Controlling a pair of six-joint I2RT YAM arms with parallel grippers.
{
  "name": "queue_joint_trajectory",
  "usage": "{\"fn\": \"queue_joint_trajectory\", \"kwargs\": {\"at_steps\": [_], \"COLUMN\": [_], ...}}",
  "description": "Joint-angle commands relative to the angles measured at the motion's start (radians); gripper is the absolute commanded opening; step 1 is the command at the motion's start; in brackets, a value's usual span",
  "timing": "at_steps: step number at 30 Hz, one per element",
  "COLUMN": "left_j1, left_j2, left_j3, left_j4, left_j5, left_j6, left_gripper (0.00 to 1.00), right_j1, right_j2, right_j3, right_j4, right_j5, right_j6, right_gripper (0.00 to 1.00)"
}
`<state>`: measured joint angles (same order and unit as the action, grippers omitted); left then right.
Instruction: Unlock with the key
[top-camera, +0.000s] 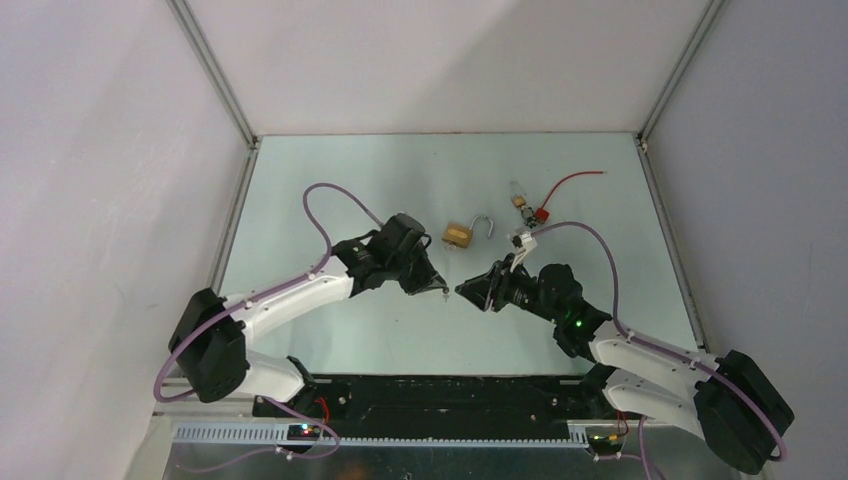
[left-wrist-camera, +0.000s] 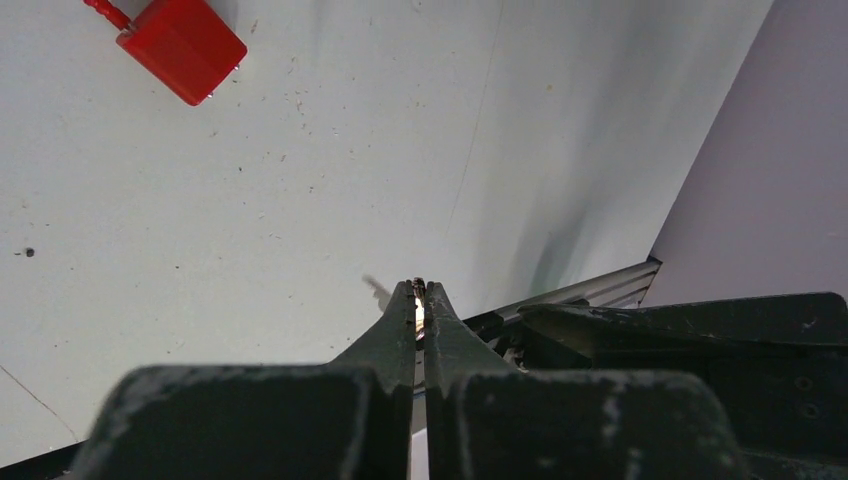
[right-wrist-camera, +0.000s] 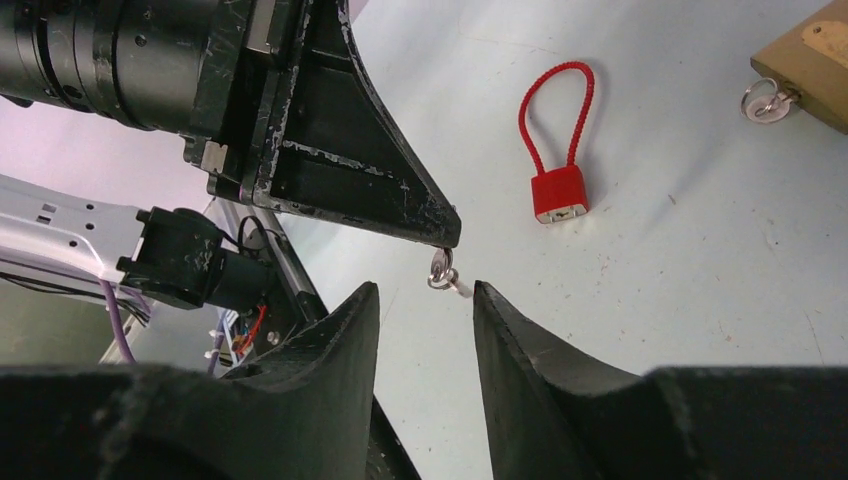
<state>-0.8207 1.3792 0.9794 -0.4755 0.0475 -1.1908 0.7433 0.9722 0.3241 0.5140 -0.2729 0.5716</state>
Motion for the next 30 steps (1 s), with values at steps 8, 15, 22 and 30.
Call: {"fn": "queue_joint_trajectory", "kwargs": {"at_steps": [8,15,22,30], "left_j1": [-0.026,-0.036,-0.049,-0.06], "left_j2": [-0.051,-0.062,-0.068,-0.082], "left_j3": [0.063,0.07,0.068,0.064], "left_j4": [0.026,0.026,0.03,0.036], "left_j5": [-0.044,-0.077,-0.103,-0.126], "left_j6": [-0.021,-0.015,-0.01,-0.006], "left_gripper": [0.0,0.0,0.0,0.0], "right_j1": [0.011,0.015,0.015,0.014], "right_j2": [0.088,0.122,0.165,0.181], "right_j3": [0.001,0.002,0.014,0.018], "right_j4": [0.158,0.188,0.222,0.251], "right_j5": [-0.011,0.001,-0.017,-0.037], "right_j6": [0.059,0.078,0.099,0.107], "right_gripper": [0.36,0.29,0.27,0.06]}}
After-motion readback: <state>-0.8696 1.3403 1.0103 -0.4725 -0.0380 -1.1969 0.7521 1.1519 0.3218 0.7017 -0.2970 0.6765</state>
